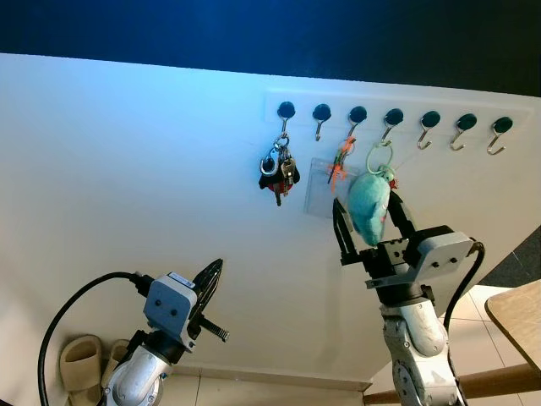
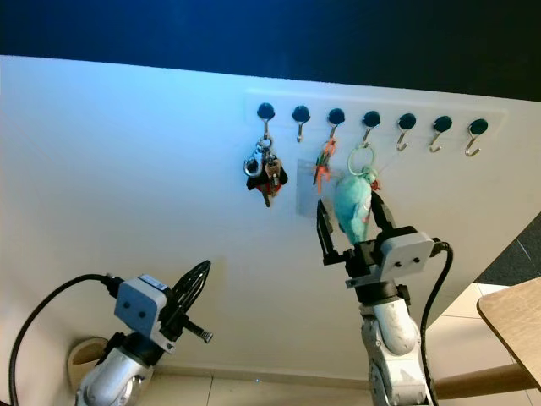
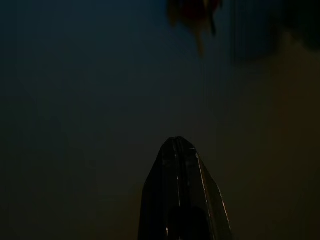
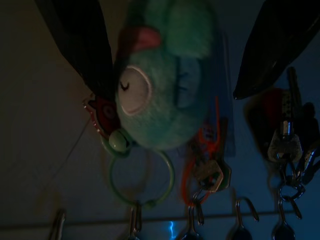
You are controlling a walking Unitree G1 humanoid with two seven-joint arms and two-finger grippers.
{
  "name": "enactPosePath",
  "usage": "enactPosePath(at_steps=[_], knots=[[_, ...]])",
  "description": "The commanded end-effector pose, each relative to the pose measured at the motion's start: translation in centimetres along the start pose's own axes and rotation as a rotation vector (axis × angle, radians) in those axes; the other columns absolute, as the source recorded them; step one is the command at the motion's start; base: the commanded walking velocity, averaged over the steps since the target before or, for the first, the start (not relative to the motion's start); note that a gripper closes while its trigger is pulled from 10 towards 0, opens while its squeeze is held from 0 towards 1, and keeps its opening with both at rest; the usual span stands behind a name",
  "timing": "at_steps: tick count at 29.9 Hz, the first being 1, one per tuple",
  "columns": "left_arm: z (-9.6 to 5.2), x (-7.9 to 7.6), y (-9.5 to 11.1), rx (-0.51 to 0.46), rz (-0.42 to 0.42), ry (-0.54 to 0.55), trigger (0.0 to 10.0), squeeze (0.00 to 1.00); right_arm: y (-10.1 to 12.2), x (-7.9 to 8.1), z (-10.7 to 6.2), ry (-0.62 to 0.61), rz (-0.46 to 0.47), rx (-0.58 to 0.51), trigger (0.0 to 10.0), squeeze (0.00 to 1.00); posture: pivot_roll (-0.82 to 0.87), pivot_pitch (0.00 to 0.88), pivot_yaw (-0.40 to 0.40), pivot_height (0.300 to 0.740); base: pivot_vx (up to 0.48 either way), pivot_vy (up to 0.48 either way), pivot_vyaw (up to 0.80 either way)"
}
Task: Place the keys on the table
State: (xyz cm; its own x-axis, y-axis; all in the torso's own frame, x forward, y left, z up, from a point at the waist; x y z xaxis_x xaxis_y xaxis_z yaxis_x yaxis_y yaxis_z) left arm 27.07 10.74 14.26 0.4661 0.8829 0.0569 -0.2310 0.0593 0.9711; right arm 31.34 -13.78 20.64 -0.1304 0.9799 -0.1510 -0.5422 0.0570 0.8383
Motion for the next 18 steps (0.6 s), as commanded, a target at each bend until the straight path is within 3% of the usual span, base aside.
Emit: enactPosePath(at_steps=[1,6,10,14,18], knots=[[0.3,-0.6,0.6,-0.017,-0.033,-0.023,10.0,0.00,-0.7,0.0,0.1,0.003,0.007,0.032,10.0,0.00,0.08,0.056,-0.063,0.740,0.000,0.000,0.00],[0.5,-1.4,1.4,-0.043,-0.081,-0.071,10.0,0.00,-0.8,-0.3,0.3,-0.012,0.009,0.039,10.0,0.00,0.08,0.055,-0.065,0.740,0.000,0.000,0.00],[1.0,-3.5,2.5,-0.064,-0.126,-0.184,10.0,0.00,-0.8,-0.3,0.4,-0.015,0.010,0.038,10.0,0.00,0.08,0.057,-0.067,0.740,0.000,0.000,0.00],[1.8,-6.2,4.9,-0.125,-0.139,-0.320,10.0,0.00,-0.7,-0.4,0.6,-0.019,0.013,0.036,10.0,0.00,0.08,0.059,-0.068,0.740,0.000,0.000,0.00],[2.2,-7.0,6.0,-0.155,-0.125,-0.359,10.0,0.00,-0.7,-0.4,0.6,-0.019,0.014,0.038,10.0,0.00,0.08,0.061,-0.069,0.740,0.000,0.000,0.00]])
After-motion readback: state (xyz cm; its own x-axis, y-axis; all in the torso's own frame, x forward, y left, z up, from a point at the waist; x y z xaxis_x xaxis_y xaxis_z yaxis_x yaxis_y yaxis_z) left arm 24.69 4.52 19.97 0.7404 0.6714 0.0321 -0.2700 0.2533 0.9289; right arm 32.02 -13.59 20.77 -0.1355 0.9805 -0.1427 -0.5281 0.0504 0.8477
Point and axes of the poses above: a point about 5 cm out from each wrist's last joint towards the gripper, its own z axis pointing out of the wrist towards the gripper, its own y axis along the axis of the wrist's last joint, x = y × z, the point moved 6 cm from there along z, pointing out of the wrist towards the gripper, and after that the axes turned 9 degrees about -z, right-handed, at the moved point
